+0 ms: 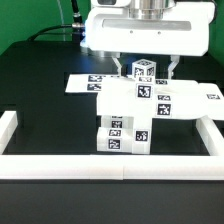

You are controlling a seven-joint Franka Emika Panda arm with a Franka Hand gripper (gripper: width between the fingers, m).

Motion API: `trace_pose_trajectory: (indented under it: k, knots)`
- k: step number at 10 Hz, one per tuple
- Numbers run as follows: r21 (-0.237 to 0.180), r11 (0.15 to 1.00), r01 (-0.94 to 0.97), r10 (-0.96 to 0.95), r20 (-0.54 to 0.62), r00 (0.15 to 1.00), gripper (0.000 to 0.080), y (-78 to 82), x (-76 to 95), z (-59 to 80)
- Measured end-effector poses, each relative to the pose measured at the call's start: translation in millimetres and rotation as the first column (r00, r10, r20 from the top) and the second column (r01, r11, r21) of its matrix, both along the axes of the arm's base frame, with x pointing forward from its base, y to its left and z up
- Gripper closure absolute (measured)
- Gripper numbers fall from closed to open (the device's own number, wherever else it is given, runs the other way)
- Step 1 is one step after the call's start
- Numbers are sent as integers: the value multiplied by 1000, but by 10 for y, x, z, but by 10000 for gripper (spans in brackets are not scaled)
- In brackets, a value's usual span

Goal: Assemble chair

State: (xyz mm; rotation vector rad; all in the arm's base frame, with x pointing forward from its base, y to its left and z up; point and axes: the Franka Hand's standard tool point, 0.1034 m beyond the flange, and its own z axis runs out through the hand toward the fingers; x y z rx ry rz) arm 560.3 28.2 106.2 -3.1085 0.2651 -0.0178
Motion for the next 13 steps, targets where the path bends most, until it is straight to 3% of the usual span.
trace_pose_trajectory:
  k: [7, 9, 11, 12, 13]
  knots:
    - [-18, 889, -459, 459, 1, 889, 150, -28, -7, -5]
    - [-20, 864, -502, 503, -1, 865, 150, -32, -9, -7]
    - [-20, 866, -499, 499, -1, 866, 394, -34, -9, -9]
    - [-20, 866, -499, 499, -1, 866, 394, -34, -10, -9]
    - [-20, 866, -499, 499, -1, 867, 531, -36, -10, -10]
